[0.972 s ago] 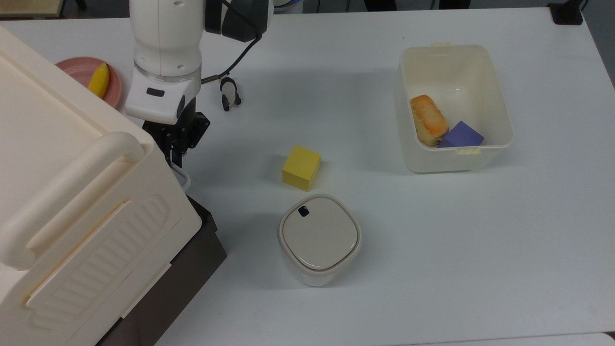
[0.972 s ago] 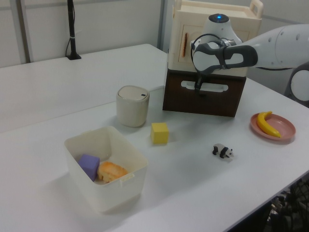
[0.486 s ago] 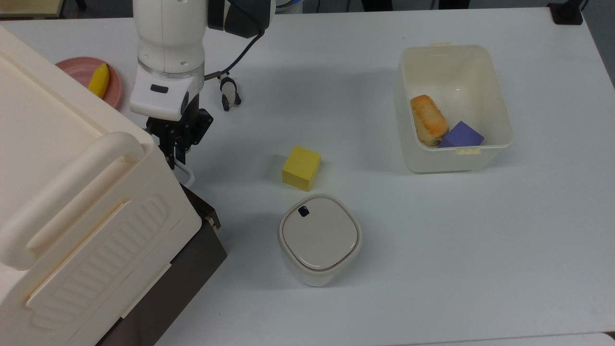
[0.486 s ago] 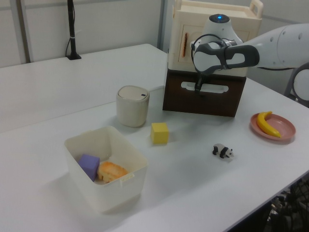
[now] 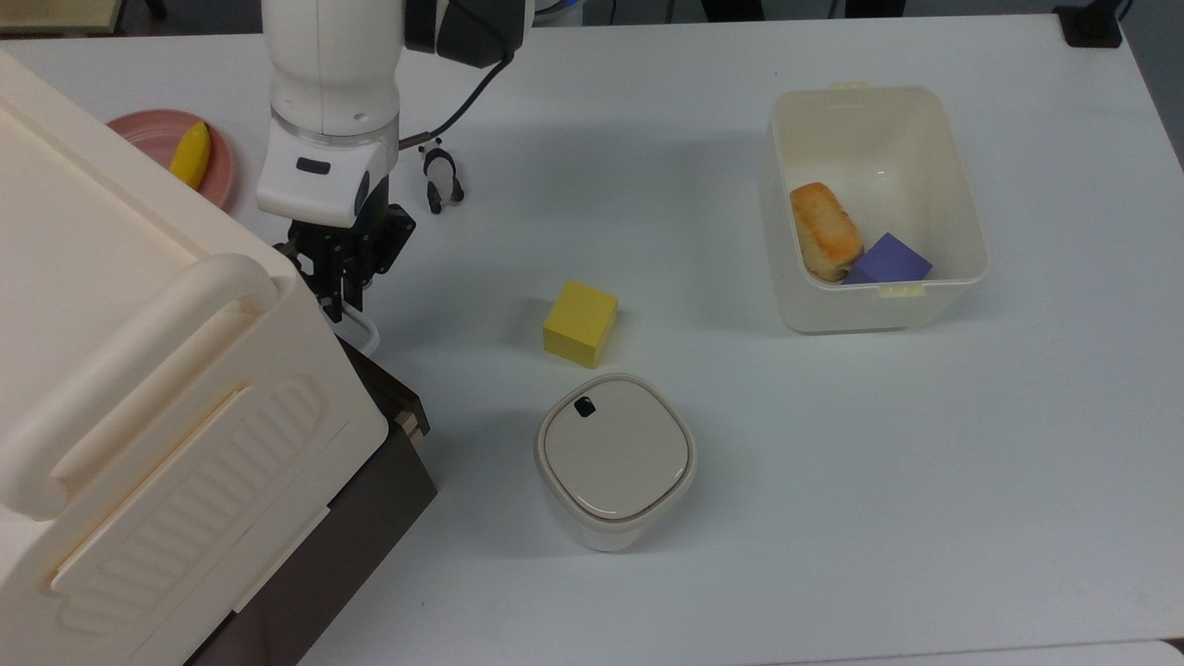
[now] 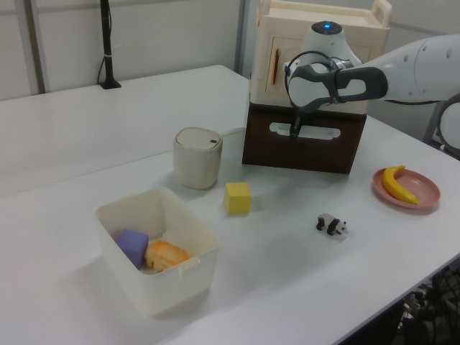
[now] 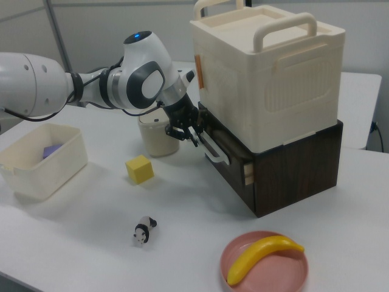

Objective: Slide the drawer open
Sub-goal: 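Pull the handle outward to slide the brown drawer open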

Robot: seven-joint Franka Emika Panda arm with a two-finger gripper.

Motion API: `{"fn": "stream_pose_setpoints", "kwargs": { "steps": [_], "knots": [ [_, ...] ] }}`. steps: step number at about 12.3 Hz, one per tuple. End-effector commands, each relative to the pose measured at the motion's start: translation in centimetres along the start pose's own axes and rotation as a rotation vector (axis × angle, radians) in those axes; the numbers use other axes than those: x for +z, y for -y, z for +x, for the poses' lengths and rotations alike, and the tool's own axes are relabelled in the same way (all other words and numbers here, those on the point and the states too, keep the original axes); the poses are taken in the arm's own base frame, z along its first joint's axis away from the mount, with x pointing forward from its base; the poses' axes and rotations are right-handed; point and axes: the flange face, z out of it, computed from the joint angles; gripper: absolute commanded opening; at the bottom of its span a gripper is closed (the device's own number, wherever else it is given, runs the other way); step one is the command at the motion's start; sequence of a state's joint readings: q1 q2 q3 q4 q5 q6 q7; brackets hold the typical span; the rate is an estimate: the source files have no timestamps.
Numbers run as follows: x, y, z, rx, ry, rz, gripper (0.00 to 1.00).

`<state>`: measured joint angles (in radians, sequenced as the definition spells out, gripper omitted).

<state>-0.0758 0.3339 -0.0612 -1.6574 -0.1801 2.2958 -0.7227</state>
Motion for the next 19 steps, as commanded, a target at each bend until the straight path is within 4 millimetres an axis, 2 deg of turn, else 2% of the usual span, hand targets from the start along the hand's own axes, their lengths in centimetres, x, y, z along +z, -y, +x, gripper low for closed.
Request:
{"fn": "stream_pose_setpoints", "kwargs": {
  "steps": [1,11,19],
  "knots": [
    [-1.8,3.4,1.3,-0.02,-0.031,0.027,0.01],
    [-2.7,4.3,0.9,-0.028,-0.002,0.056,0.01],
    [-3.2,5.8,0.8,-0.044,0.0,0.07,0.01]
  ]
}}
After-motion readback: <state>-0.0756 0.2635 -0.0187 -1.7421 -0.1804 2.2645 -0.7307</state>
